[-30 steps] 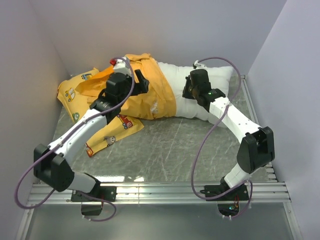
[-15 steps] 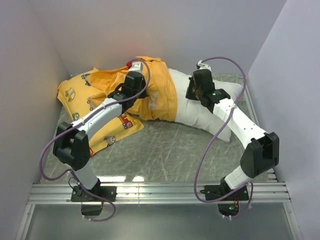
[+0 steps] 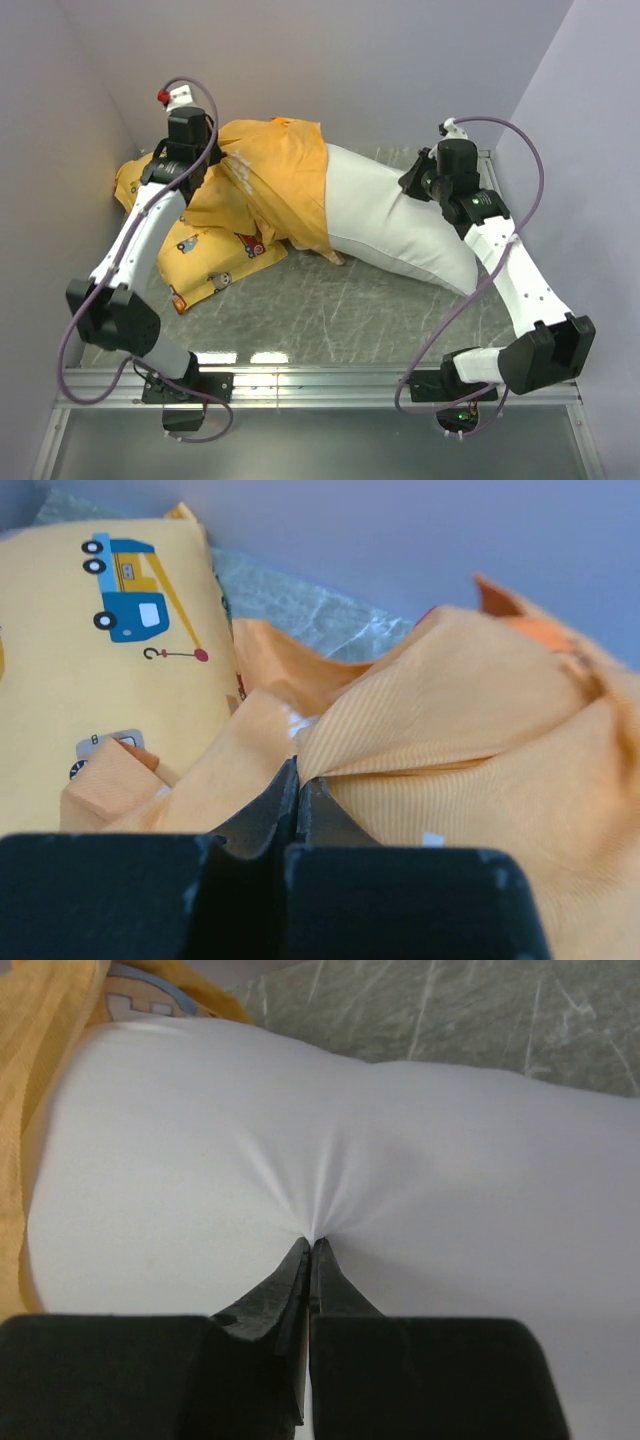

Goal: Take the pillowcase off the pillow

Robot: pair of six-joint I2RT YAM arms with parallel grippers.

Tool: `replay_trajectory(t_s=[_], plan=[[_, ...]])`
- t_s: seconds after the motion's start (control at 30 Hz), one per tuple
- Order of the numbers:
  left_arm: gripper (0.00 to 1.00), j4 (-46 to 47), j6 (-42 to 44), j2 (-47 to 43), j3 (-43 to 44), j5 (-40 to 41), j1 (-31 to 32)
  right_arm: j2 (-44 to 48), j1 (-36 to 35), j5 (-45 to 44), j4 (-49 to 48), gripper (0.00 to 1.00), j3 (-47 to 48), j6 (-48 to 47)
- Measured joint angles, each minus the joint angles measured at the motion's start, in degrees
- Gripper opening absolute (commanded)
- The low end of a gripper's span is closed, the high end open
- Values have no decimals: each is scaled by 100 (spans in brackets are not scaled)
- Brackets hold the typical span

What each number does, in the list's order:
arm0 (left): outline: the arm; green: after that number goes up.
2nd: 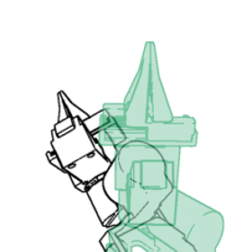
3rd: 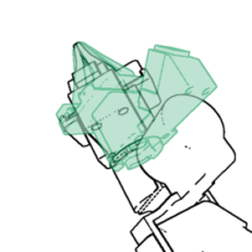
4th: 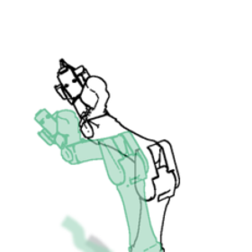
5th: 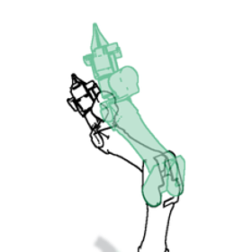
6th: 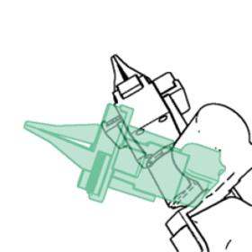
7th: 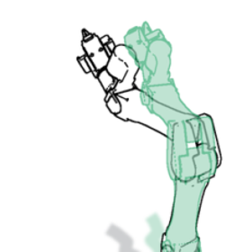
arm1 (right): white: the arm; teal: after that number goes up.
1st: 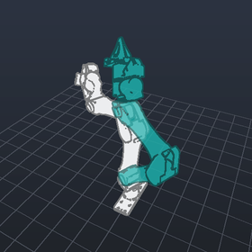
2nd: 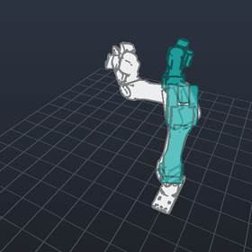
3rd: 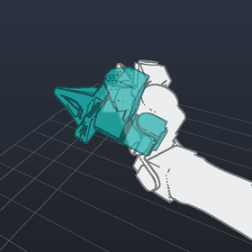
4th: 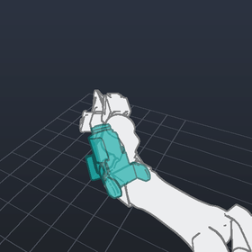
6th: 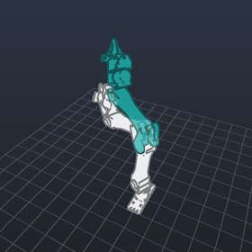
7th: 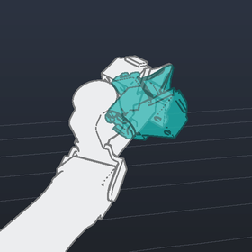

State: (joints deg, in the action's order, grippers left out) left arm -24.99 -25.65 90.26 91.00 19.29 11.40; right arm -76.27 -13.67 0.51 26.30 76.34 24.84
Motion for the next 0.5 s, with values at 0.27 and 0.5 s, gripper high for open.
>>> replay_trajectory(t_s=[0.27,0.5], plan=[[1,44,-101,-1515,-929,-337,197,479,-59,-35,22,44,-566,-120],[1,328,-107,-1982,-2114,-59,409,1399,-1797,-1453,-374,82,-1338,-772]])
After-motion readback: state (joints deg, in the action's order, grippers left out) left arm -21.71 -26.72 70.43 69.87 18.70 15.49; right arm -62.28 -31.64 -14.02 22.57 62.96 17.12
